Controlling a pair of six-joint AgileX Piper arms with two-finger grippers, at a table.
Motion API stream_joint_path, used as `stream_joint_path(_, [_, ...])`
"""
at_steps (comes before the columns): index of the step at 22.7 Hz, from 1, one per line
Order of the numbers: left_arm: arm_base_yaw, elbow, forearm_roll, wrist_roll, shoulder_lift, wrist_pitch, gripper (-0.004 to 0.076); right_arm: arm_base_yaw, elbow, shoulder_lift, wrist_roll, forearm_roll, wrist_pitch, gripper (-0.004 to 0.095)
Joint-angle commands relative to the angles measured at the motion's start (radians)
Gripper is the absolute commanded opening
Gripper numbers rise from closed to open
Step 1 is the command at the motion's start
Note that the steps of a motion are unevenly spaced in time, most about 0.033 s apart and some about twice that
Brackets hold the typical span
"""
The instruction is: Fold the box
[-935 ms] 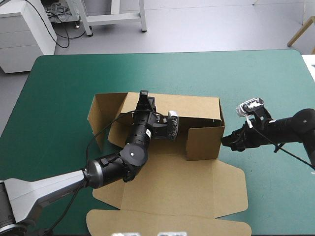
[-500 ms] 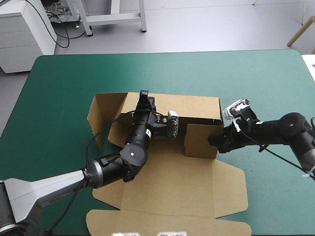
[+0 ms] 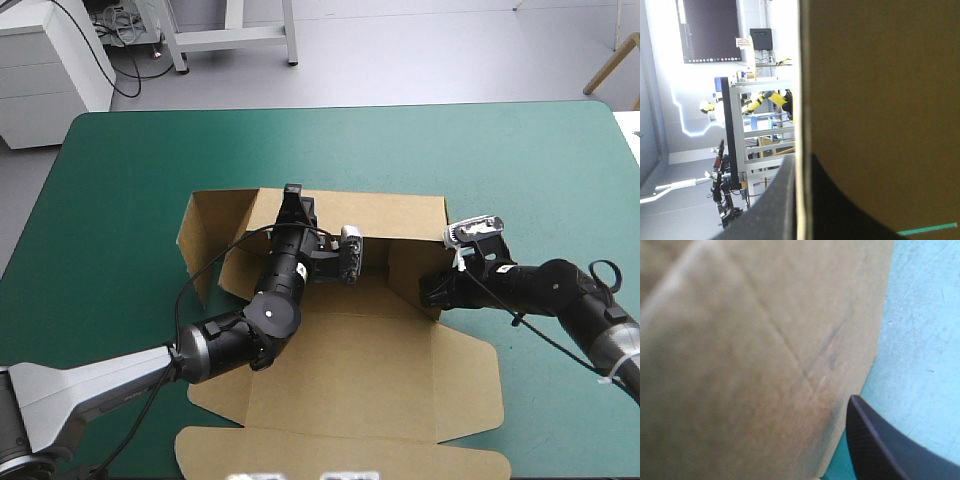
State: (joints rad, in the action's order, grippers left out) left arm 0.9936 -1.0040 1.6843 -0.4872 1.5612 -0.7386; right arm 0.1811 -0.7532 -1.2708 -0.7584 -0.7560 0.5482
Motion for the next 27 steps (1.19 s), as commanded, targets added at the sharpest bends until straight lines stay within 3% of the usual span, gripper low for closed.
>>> stream_joint_path(1, [0.005, -0.022, 0.028, -0.015, -0.04, -0.021, -0.001, -0.003, 0.044, 0.081, -0.049, -0.128, -0.145, 0.0397])
stream_joint_path(7, [0.005, -0.022, 0.028, -0.015, -0.04, 0.027, -0.001, 0.004, 0.065, 0.147, -0.127, -0.173, -0.223, 0.0357])
stream_joint_path(14, [0.005, -0.022, 0.028, -0.015, -0.04, 0.027, -0.001, 0.175, 0.065, 0.147, -0.13, -0.165, -0.457, 0.0261])
stream_joint_path(17, [0.005, -0.022, 0.028, -0.015, -0.04, 0.027, -0.001, 0.175, 0.065, 0.12, -0.132, -0.086, -0.449, 0.0145])
stream_joint_path(23, [0.005, -0.022, 0.028, -0.015, -0.04, 0.028, -0.001, 0.175, 0.065, 0.046, -0.132, -0.088, -0.444, -0.0016])
stream_joint_path(27, [0.005, -0.022, 0.028, -0.015, -0.04, 0.028, -0.001, 0.175, 0.065, 0.017, -0.137, -0.088, -0.432, -0.0019])
